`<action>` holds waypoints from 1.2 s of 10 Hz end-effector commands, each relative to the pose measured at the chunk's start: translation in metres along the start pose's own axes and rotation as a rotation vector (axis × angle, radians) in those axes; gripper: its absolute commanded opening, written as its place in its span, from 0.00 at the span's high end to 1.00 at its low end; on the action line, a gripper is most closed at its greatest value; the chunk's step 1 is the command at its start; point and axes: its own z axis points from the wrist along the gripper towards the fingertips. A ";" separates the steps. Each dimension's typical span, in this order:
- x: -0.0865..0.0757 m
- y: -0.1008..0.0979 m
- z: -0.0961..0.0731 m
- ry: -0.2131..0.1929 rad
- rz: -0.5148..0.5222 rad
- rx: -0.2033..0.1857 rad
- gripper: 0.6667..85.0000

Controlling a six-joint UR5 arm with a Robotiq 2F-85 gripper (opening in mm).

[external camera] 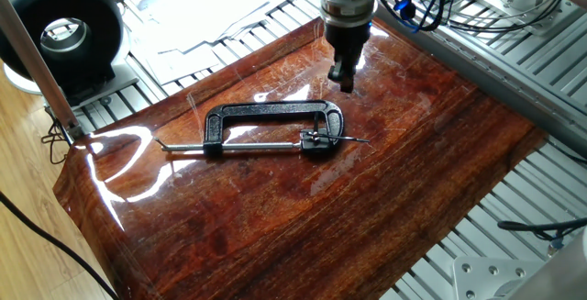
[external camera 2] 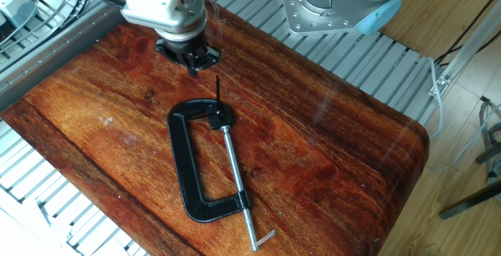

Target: Turn the hands of a clock

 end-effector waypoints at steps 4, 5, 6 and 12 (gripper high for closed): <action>0.021 0.006 -0.002 0.070 -0.014 -0.021 1.00; 0.026 0.003 -0.002 0.089 -0.009 -0.010 1.00; 0.028 0.004 -0.002 0.099 -0.015 -0.012 1.00; 0.017 -0.018 0.050 0.023 -0.084 0.032 1.00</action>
